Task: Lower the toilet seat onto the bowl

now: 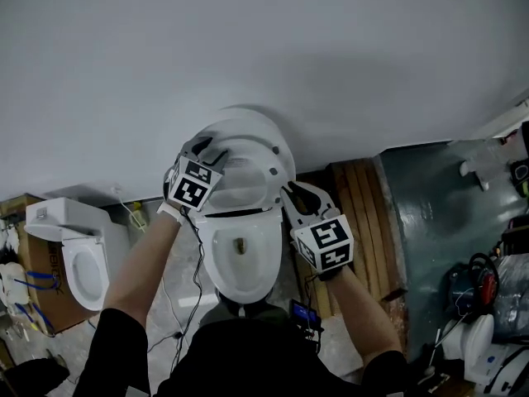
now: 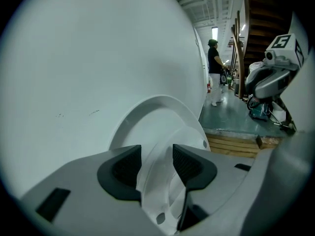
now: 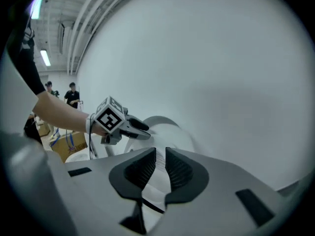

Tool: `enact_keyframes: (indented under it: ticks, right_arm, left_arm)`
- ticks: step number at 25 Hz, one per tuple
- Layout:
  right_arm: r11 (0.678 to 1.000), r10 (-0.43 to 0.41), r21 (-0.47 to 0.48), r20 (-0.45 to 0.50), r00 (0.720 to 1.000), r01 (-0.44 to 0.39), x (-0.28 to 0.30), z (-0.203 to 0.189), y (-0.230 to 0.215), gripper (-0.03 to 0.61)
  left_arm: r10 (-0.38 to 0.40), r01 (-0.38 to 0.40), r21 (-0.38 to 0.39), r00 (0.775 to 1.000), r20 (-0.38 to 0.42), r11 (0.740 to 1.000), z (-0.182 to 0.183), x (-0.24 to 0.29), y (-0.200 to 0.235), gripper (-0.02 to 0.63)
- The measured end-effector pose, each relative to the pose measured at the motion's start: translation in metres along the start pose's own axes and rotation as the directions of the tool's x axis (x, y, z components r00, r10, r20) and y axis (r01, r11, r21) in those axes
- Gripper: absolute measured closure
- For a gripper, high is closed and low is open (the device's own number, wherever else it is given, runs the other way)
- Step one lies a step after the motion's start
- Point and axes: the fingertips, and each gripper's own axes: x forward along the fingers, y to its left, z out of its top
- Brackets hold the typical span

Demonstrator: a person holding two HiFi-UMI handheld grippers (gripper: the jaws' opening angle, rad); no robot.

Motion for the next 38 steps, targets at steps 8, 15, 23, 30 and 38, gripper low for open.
enact_keyframes:
  ticks: [8,15,23,30,38]
  right_arm:
    - [0.972,0.046,-0.222,-0.139,0.989,-0.077,0.105,0.007,-0.010,0.411]
    - [0.939,0.054,-0.323,-0.196,0.979,-0.117,0.156,0.005,-0.003,0.406]
    - [0.941,0.062,-0.312,-0.217,0.974,-0.130,0.171,-0.003,-0.005,0.385]
    - [0.966,0.094,-0.218,-0.198,0.976,-0.138,0.162,-0.008,-0.005,0.385]
    - [0.956,0.074,-0.262,-0.214,0.974,-0.130,0.144,-0.013,0.007,0.387]
  left_arm:
    - [-0.020,0.021,0.014,0.999,-0.044,1.000,-0.010,0.001,-0.003,0.405]
    - [-0.007,0.009,0.018,0.997,-0.083,1.000,-0.018,0.009,0.001,0.405]
    - [0.008,-0.010,-0.029,0.997,-0.073,1.000,-0.026,0.010,0.001,0.405]
    - [0.016,-0.017,-0.029,0.999,-0.043,0.999,-0.025,0.001,-0.009,0.405]
    - [0.008,-0.010,-0.090,1.000,-0.015,0.996,-0.026,-0.012,-0.022,0.405]
